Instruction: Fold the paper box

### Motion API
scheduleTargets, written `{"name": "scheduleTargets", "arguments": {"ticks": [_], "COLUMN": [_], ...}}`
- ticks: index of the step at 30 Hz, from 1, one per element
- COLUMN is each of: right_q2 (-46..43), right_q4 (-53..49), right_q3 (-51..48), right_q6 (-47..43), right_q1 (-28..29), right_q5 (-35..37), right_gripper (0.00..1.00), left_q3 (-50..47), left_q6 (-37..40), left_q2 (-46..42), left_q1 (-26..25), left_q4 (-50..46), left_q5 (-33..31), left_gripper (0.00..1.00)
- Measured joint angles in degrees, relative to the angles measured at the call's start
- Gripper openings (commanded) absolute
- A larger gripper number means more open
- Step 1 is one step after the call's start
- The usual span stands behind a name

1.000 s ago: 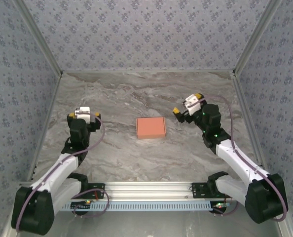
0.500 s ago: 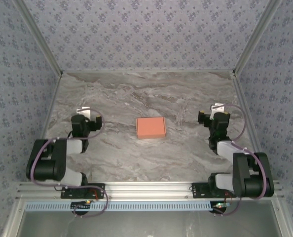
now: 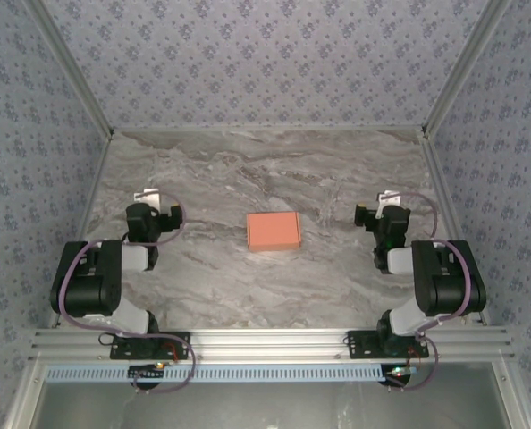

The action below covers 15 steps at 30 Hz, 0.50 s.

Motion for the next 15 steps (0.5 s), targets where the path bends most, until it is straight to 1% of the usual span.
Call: {"name": "scheduleTargets", "arguments": {"ticks": [4,15], "right_q2": [0.0,0.0], "right_q4": [-0.4,-3.5], "right_q3": [0.2,2.1], "right_q6": [0.0,-0.5], "right_q1": [-0.1,-1.8], "right_q5": [-0.1,-7.6], "right_gripper": [1.00,1.00], "left_q3": [0.0,0.0], "left_q6": [-0.1,-0.1], "left_q2": [0.0,0.0], "left_q1": [0.0,0.0], "left_q4": [0.0,0.0], "left_q5": [0.0,0.0], "left_gripper": [0.99,0.99]}}
